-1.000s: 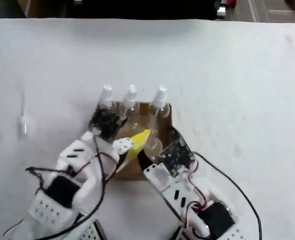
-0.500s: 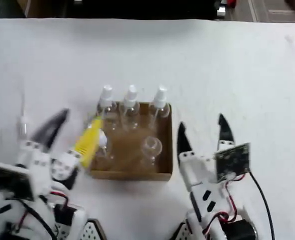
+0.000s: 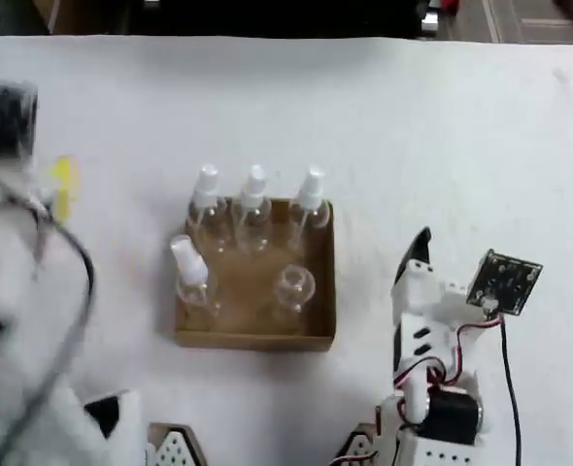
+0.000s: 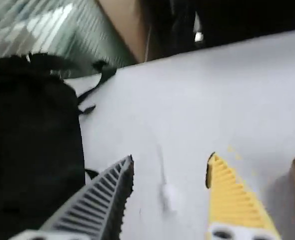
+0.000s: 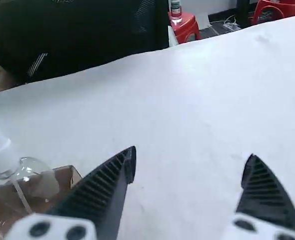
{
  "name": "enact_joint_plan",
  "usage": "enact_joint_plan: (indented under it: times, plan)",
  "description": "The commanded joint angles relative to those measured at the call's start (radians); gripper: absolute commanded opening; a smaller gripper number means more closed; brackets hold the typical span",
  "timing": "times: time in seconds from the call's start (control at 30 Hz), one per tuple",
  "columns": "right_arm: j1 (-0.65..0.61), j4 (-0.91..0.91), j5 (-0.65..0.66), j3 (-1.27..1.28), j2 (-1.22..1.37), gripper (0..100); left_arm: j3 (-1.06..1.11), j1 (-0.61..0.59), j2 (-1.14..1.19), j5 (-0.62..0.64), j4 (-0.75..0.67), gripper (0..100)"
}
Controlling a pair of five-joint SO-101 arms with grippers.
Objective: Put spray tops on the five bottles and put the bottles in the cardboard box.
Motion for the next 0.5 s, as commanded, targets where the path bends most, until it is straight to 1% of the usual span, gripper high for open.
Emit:
enact_joint_plan:
  times: [0.0, 0.1, 0.17, 0.23, 0.3, 0.33, 0.37, 0.4, 0.47]
  plan:
    - [0.013, -0.116, -0.009, 0.063, 0.005, 29.7, -0.264, -0.160, 0.361, -0.180, 0.201, 24]
    - [0.013, -0.219, -0.008, 0.127, 0.005, 29.7, -0.416, -0.216, 0.544, -0.299, 0.333, 24]
    - [0.013, -0.262, -0.006, 0.157, 0.005, 29.7, -0.494, -0.242, 0.636, -0.397, 0.393, 24]
    - [-0.016, -0.272, 0.028, 0.166, 0.005, 29.7, -0.543, -0.266, 0.713, -0.519, 0.414, 24]
    - [-0.064, -0.271, 0.092, 0.170, 0.005, 29.7, -0.539, -0.277, 0.783, -0.601, 0.417, 24]
    - [-0.077, -0.271, 0.112, 0.175, 0.005, 29.7, -0.522, -0.275, 0.822, -0.605, 0.420, 24]
    - [-0.088, -0.278, 0.130, 0.184, 0.005, 29.7, -0.499, -0.274, 0.860, -0.577, 0.413, 24]
    - [-0.093, -0.278, 0.140, 0.186, 0.005, 29.7, -0.483, -0.266, 0.900, -0.517, 0.404, 24]
    - [-0.101, -0.278, 0.146, 0.189, 0.005, 29.7, -0.456, -0.266, 0.975, -0.334, 0.331, 24]
